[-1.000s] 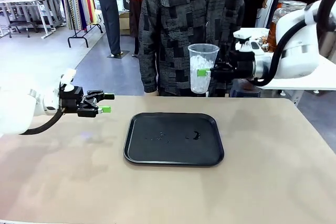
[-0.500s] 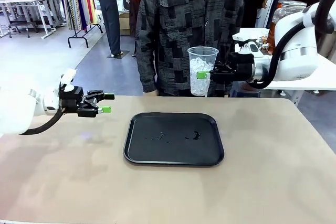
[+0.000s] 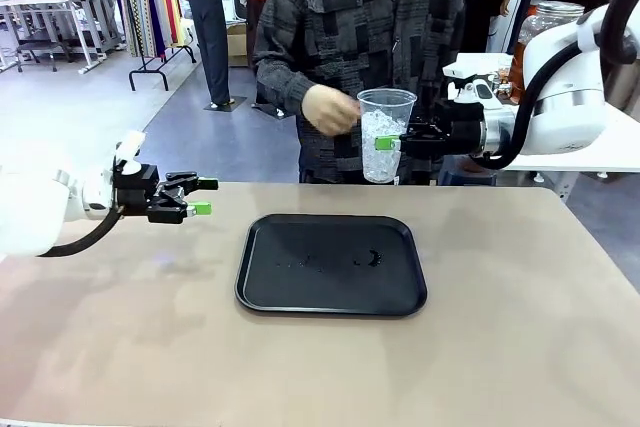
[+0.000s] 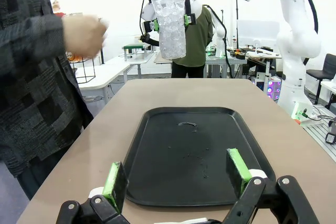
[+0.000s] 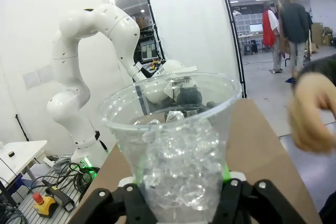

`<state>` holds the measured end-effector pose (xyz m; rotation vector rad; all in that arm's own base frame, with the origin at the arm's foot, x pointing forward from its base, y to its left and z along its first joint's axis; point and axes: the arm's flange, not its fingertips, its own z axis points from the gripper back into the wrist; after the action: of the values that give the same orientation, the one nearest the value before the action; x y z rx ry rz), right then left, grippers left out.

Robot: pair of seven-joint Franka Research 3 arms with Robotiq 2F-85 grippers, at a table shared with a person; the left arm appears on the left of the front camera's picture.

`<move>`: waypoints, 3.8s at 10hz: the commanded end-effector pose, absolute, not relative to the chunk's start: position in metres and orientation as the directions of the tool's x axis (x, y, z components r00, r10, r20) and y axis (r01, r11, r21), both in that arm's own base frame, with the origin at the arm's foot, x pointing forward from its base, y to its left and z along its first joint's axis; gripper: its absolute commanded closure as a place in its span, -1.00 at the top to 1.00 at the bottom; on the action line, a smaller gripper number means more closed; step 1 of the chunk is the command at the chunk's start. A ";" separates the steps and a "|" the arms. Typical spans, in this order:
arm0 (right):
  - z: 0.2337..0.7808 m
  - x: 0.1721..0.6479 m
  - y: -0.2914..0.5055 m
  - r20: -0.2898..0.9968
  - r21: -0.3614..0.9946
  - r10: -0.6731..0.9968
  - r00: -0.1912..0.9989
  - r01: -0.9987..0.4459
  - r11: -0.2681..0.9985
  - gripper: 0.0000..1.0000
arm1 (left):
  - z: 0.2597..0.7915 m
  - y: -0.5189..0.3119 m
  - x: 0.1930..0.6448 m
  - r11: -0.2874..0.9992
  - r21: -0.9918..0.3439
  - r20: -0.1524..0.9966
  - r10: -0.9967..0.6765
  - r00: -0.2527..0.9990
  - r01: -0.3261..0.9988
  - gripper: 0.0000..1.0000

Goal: Pour the drink into the iced cup.
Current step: Open the gripper to release the iced cup you were holding.

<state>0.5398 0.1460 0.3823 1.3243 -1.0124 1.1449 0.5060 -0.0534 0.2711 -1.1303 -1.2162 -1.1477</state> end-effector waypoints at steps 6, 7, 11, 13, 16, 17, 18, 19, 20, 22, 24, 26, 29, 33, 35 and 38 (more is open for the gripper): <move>0.388 0.539 0.146 0.986 0.164 0.032 0.162 -0.983 -0.080 0.20 | 0.273 -0.054 0.506 0.087 -0.012 0.999 -0.029 0.014 0.996 1.00; 0.388 0.539 0.146 0.986 0.164 0.032 0.162 -0.983 -0.080 0.20 | 0.273 -0.054 0.506 0.087 -0.012 0.999 -0.029 0.014 0.996 1.00; 0.388 0.539 0.146 0.986 0.164 0.032 0.162 -0.983 -0.080 0.20 | 0.273 -0.054 0.506 0.087 -0.012 0.999 -0.029 0.014 0.996 1.00; 0.388 0.539 0.146 0.986 0.164 0.032 0.162 -0.983 -0.080 0.20 | 0.273 -0.054 0.506 0.087 -0.012 0.999 -0.029 0.014 0.996 1.00; 0.388 0.539 0.146 0.986 0.164 0.032 0.162 -0.983 -0.080 0.20 | 0.273 -0.054 0.506 0.087 -0.012 0.999 -0.029 0.014 0.996 1.00; 0.388 0.539 0.146 0.986 0.164 0.032 0.162 -0.983 -0.080 0.20 | 0.273 -0.054 0.506 0.087 -0.012 0.999 -0.029 0.014 0.996 1.00; 0.383 0.540 0.145 0.983 0.180 0.038 0.178 -0.981 -0.076 0.20 | 0.273 -0.054 0.506 0.087 -0.012 0.999 -0.029 0.014 0.996 1.00; 0.383 0.540 0.144 0.983 0.182 0.032 0.180 -0.979 -0.091 0.56 | 0.273 -0.054 0.506 0.087 -0.012 0.999 -0.029 0.014 0.996 1.00; 0.381 0.540 0.140 0.983 0.183 0.031 0.181 -0.978 -0.099 0.96 | 0.273 -0.054 0.506 0.087 -0.012 0.999 -0.029 0.014 0.996 1.00; 0.377 0.540 0.124 0.984 0.179 0.027 0.177 -0.981 -0.082 1.00 | 0.273 -0.054 0.506 0.087 -0.012 0.999 -0.029 0.014 0.996 1.00; 0.372 0.540 0.101 0.985 0.170 0.021 0.169 -0.984 -0.048 1.00 | 0.273 -0.054 0.506 0.087 -0.012 0.999 -0.029 0.014 0.996 1.00; 0.363 0.535 0.075 0.988 0.151 0.022 0.150 -0.988 -0.028 1.00 | 0.273 -0.054 0.506 0.087 -0.012 0.999 -0.029 0.014 0.996 1.00; 0.337 0.521 0.038 0.998 0.044 0.048 0.043 -0.998 -0.035 1.00 | 0.273 -0.054 0.506 0.087 -0.012 0.999 -0.029 0.014 0.996 1.00; 0.292 0.509 -0.007 0.999 0.020 0.034 0.021 -0.999 0.025 1.00 | 0.273 -0.054 0.506 0.087 -0.012 0.999 -0.029 0.014 0.996 1.00; 0.279 0.507 -0.018 0.999 0.035 0.028 0.036 -0.999 0.039 1.00 | 0.273 -0.054 0.506 0.087 -0.012 0.999 -0.029 0.014 0.996 1.00; 0.278 0.509 -0.018 0.997 0.056 0.043 0.059 -0.997 0.051 1.00 | 0.273 -0.054 0.506 0.087 -0.012 0.999 -0.029 0.014 0.996 1.00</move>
<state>0.5089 -0.0196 0.2747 1.1600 -1.1558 1.1471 0.5061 -0.0534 0.2711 -1.1303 -1.2161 -1.1477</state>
